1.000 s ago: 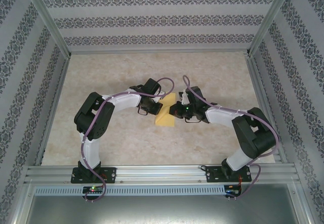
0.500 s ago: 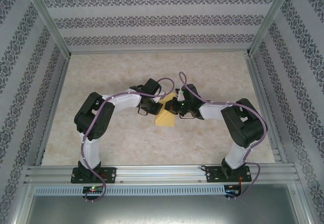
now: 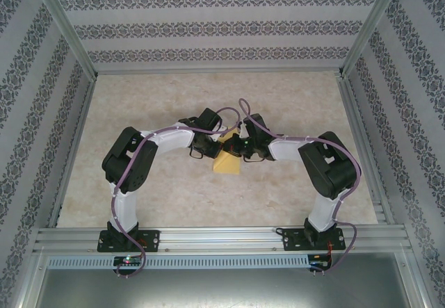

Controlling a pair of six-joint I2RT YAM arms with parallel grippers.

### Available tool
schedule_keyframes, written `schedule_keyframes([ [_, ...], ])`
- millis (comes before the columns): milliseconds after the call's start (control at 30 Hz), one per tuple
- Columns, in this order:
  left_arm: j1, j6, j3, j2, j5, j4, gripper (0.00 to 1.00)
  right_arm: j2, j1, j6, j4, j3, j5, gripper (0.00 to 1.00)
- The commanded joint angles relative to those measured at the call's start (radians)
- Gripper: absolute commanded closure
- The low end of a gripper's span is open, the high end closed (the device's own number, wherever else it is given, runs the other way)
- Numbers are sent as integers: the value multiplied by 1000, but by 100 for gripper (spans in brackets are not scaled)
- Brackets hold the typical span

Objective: Fold a paper plane with a square sheet of paper (fold left side to right side)
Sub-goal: Fold the triangle a second time at the center of the table.

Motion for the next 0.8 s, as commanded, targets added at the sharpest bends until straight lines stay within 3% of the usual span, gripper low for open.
schedule_keyframes([
  [0,-16,28,4,41,-15,-51,99,25,11,-45,-55,14,29,100],
  [767,-19,28,9,37,-19,-61,98,36,13,-105,-127,-37,81,100],
])
